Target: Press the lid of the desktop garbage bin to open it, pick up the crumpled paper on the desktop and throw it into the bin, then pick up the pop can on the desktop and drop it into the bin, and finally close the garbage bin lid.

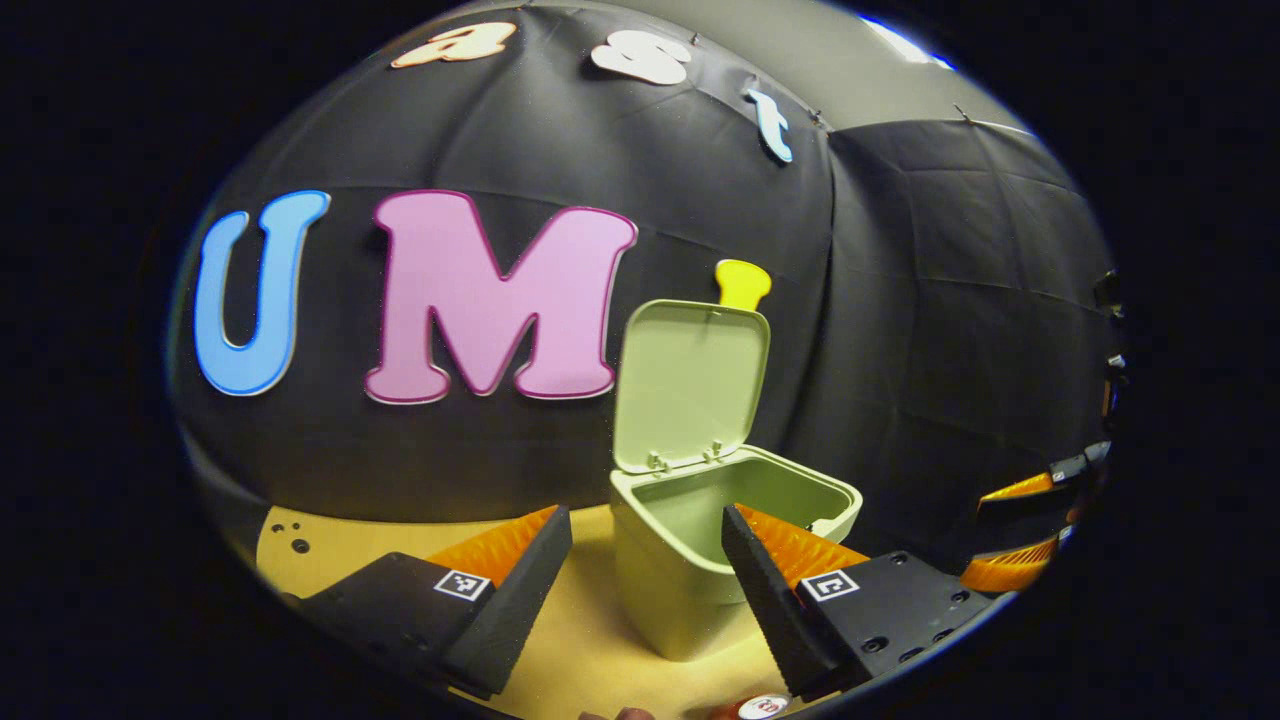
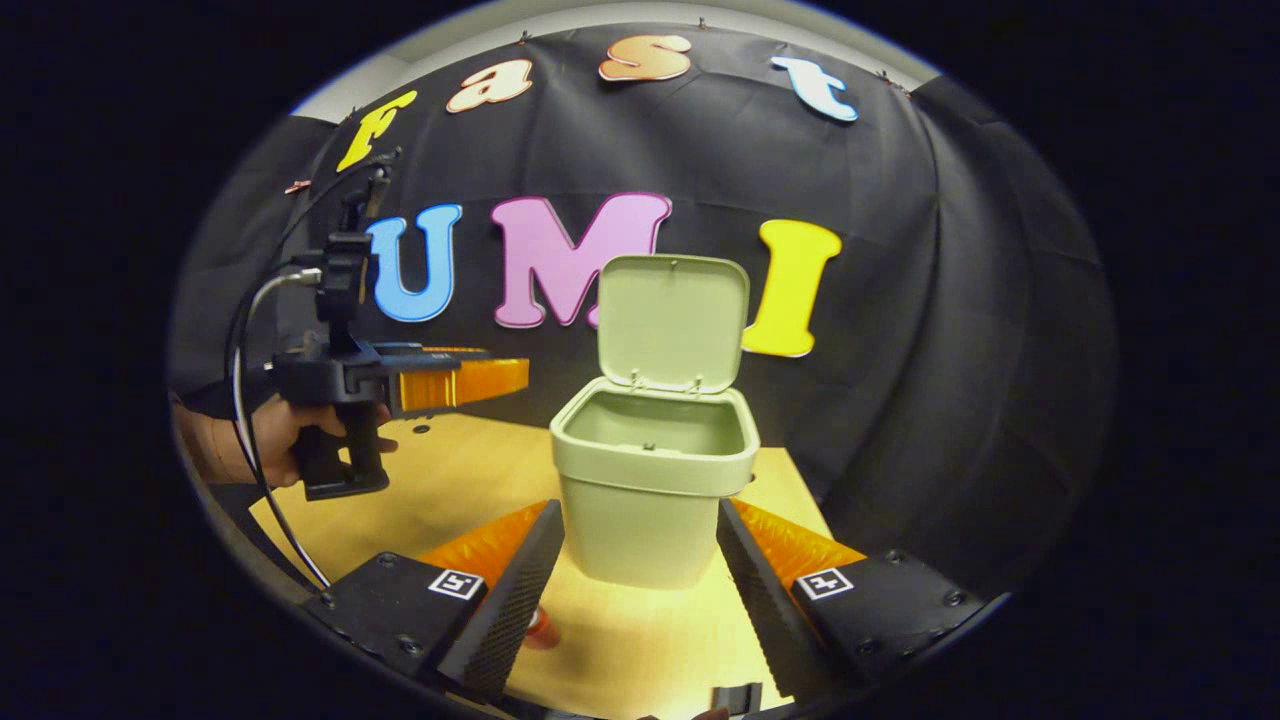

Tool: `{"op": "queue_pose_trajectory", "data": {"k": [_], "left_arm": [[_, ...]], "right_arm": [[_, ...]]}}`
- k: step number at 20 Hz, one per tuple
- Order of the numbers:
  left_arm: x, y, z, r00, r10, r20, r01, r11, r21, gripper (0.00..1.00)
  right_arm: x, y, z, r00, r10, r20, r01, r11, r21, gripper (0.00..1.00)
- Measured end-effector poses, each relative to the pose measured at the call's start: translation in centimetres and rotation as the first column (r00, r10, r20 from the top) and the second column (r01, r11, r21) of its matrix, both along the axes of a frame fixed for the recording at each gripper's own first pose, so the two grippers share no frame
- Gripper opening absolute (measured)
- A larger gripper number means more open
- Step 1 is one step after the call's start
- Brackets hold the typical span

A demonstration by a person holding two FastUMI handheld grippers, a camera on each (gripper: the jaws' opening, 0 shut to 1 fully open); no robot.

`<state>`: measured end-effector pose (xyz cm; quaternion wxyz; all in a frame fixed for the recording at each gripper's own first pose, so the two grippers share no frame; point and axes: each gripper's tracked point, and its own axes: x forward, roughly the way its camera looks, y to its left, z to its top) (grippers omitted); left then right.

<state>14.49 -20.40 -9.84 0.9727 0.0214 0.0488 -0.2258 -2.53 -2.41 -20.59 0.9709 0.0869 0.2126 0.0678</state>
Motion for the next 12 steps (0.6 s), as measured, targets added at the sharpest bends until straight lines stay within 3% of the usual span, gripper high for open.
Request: {"op": "queue_pose_trajectory", "data": {"k": [7,12], "left_arm": [[-5.3,7.4,-0.8,0.99,0.139,-0.003,-0.138,0.99,0.039,0.97],[-9.1,11.7,-1.6,0.979,0.204,-0.02,-0.203,0.978,0.047,0.97]], "right_arm": [[-1.5,7.5,-4.8,0.98,0.176,-0.092,-0.175,0.984,0.018,0.98],[-2.4,11.2,-8.1,0.96,0.235,-0.152,-0.239,0.971,-0.004,0.98]]}}
